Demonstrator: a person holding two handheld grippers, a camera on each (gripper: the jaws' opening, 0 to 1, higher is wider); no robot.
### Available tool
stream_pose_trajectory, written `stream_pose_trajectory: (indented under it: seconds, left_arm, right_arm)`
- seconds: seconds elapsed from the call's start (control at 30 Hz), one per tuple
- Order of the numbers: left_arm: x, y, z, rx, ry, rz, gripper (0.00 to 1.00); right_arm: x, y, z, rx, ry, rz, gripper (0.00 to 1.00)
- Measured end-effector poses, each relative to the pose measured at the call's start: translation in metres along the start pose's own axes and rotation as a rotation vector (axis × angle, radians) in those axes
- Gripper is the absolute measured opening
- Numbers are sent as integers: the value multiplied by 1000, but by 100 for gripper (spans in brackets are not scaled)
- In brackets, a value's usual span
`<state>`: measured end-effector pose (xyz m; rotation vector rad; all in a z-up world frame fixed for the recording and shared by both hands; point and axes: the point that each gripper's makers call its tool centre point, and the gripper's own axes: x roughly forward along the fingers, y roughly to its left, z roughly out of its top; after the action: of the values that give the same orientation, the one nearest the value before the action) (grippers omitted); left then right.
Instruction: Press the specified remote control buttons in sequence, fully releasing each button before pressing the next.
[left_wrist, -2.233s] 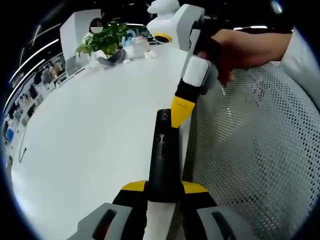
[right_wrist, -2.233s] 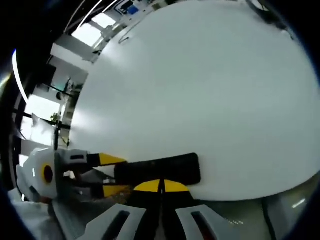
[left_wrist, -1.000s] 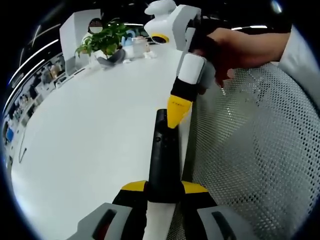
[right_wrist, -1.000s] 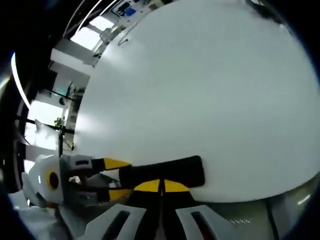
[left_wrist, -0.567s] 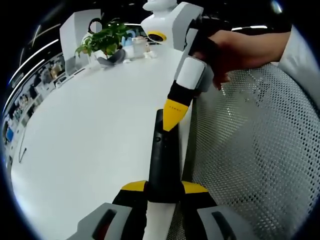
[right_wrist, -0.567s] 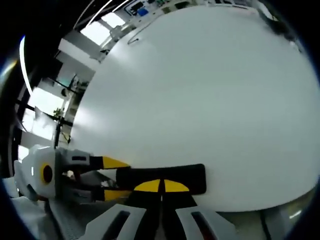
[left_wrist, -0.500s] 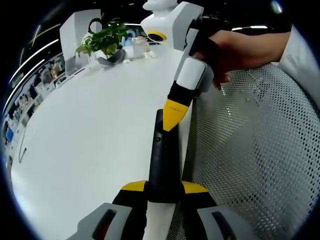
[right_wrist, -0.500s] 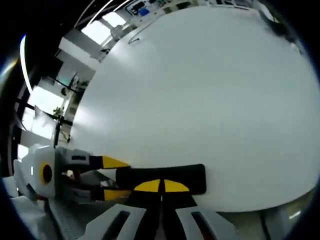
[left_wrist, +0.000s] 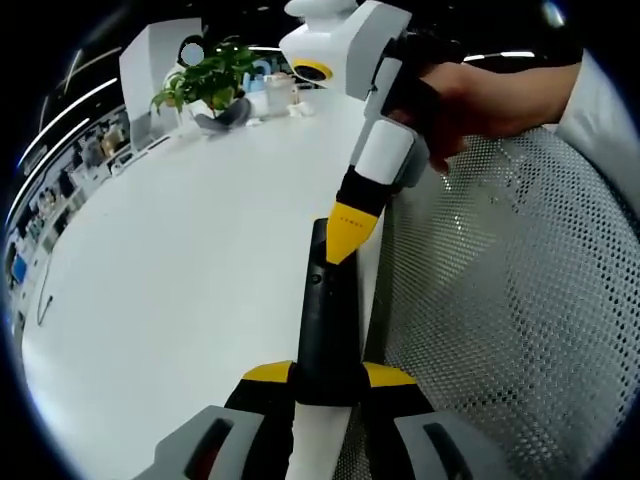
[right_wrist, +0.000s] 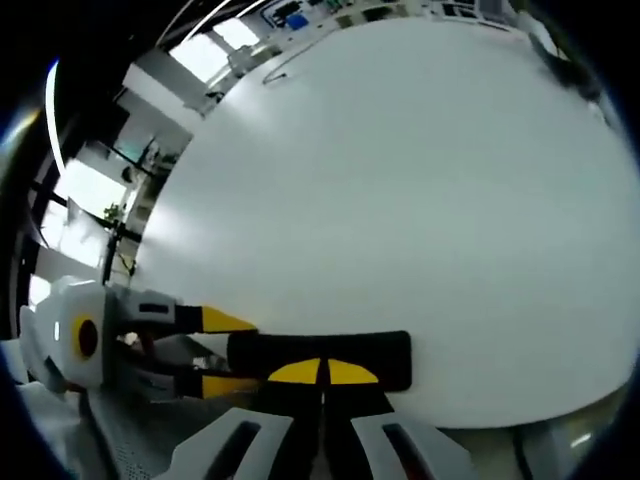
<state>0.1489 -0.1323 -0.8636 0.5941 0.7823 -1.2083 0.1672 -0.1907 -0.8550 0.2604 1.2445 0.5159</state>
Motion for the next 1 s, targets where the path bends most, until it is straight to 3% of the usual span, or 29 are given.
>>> stream_pose_trajectory:
  seconds: [1.0]
  left_arm:
    - [-1,-1,0,1,1,-1,24]
  right_arm:
    - [-1,0,-4,-25,31,-28,0]
